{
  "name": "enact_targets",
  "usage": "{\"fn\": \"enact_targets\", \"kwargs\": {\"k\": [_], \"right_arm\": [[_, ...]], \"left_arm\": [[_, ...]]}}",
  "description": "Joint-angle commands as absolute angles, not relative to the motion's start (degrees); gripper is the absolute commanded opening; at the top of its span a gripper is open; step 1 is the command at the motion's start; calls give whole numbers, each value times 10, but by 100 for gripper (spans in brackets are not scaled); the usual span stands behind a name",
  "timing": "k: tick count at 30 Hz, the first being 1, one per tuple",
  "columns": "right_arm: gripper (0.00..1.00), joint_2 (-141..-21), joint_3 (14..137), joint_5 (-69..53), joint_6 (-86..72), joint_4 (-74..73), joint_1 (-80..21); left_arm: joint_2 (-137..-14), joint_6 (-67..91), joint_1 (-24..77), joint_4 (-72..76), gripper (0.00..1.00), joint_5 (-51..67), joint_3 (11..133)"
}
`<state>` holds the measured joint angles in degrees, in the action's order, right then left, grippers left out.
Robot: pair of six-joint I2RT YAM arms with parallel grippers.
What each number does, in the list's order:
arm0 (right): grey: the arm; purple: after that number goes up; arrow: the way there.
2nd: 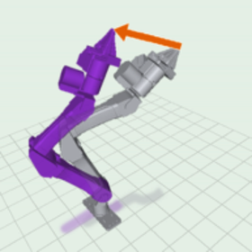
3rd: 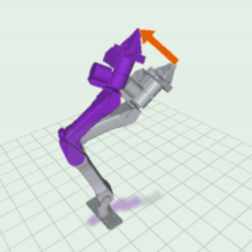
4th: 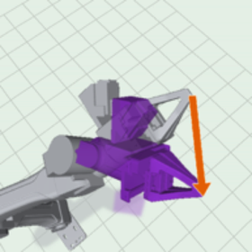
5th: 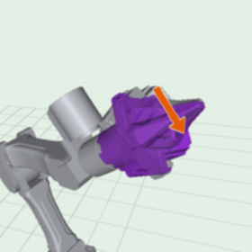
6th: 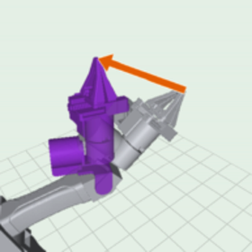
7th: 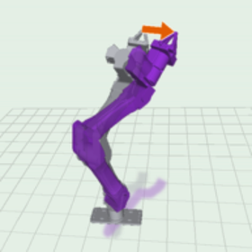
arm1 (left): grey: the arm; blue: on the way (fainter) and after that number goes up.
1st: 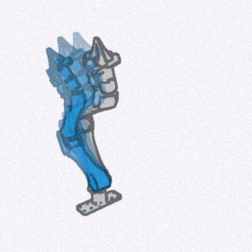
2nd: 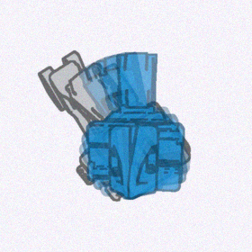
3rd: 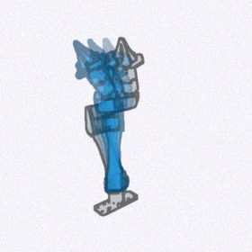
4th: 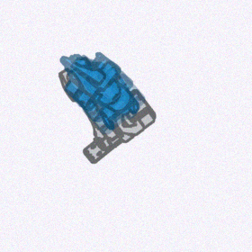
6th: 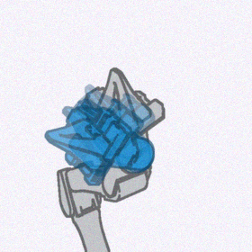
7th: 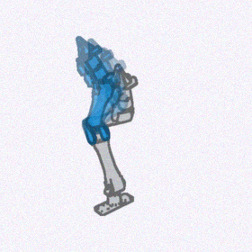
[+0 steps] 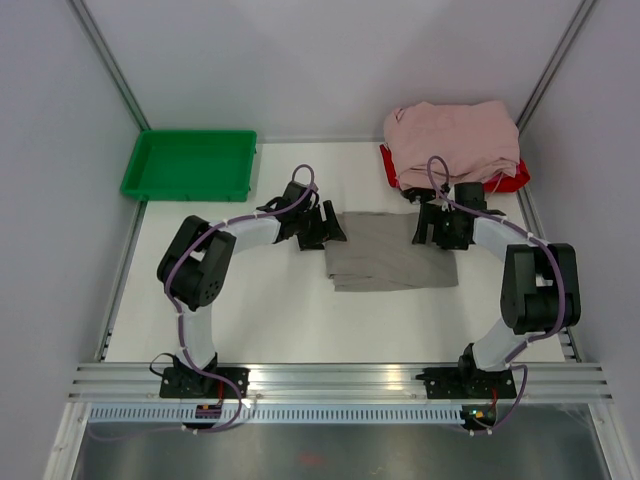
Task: Fold and stack the trousers
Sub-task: Fold the trousers, then neatly place the folded trousers to the corner
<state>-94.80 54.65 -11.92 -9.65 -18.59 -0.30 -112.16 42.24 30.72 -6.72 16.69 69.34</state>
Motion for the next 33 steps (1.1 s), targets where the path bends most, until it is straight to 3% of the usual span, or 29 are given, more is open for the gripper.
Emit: {"fn": "enact_targets", "kwargs": {"k": [1, 10, 21, 30, 33], "right_arm": [[98, -947, 570, -118, -92, -145, 21], [98, -887, 653, -126, -80, -222, 36], [98, -909, 556, -91, -78, -198, 70], [97, -976, 527, -192, -112, -125, 76], [89, -994, 511, -203, -114, -111, 76]], "left_arm": [[-1138, 436, 308, -48, 81, 172, 689], [-1155, 429, 310, -84, 79, 158, 715], [-1158, 414, 311, -106, 79, 132, 729], [-1164, 416, 311, -98, 77, 135, 732], [-1165, 415, 311, -98, 75, 137, 731]]}}
